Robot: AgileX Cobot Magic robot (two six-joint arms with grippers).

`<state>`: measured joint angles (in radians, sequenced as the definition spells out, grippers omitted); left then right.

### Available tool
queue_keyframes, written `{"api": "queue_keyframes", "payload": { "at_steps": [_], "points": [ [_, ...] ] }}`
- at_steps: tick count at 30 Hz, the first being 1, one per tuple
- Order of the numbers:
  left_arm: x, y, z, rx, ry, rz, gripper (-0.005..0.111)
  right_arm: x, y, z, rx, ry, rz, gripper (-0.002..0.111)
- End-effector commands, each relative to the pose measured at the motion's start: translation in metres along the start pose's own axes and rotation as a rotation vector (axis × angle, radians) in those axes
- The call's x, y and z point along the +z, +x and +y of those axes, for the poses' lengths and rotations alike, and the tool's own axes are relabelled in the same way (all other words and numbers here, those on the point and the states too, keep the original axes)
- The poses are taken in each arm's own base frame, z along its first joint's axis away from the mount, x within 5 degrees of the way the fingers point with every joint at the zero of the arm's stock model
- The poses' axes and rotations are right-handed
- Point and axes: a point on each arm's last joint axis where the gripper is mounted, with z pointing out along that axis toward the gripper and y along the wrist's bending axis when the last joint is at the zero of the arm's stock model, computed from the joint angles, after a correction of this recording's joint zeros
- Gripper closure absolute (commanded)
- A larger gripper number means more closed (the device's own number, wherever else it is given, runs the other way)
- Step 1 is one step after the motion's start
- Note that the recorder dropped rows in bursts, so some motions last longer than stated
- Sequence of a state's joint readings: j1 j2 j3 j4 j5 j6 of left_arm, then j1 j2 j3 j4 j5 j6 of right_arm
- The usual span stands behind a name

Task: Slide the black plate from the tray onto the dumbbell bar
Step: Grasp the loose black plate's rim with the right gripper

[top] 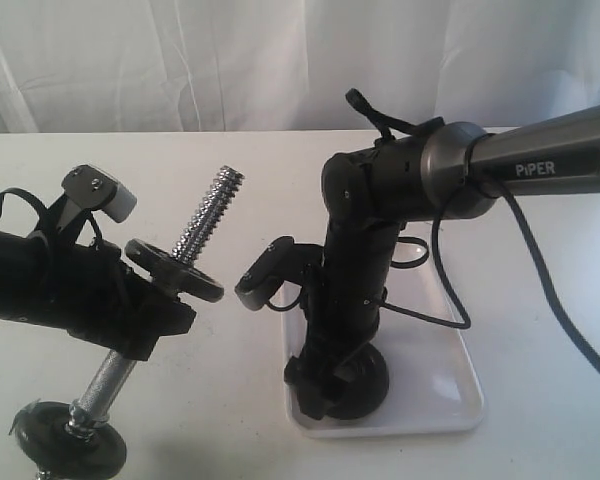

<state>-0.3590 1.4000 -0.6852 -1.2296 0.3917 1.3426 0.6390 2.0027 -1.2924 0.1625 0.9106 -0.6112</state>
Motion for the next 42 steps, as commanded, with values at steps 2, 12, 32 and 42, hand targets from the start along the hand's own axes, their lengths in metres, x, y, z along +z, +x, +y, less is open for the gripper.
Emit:
{"api": "queue_keyframes", "payload": {
  "at_steps": [2,12,32,42],
  "points": [
    [-0.010,-0.016,-0.008,-0.024,0.038,-0.098,0.107,0.002,0.003,0.000,0.010,0.004,0.025,0.009],
    [-0.010,-0.016,-0.008,-0.024,0.038,-0.098,0.107,0.002,0.007,0.002,0.004,-0.015,0.069,0.009],
    [-0.010,-0.016,-0.008,-0.024,0.038,-0.098,0.107,0.017,0.019,0.003,0.024,-0.026,0.145,0.012],
    [-0.010,-0.016,-0.008,-0.024,0.038,-0.098,0.107,0.034,0.020,0.001,0.096,-0.032,0.179,0.067]
  ]
}}
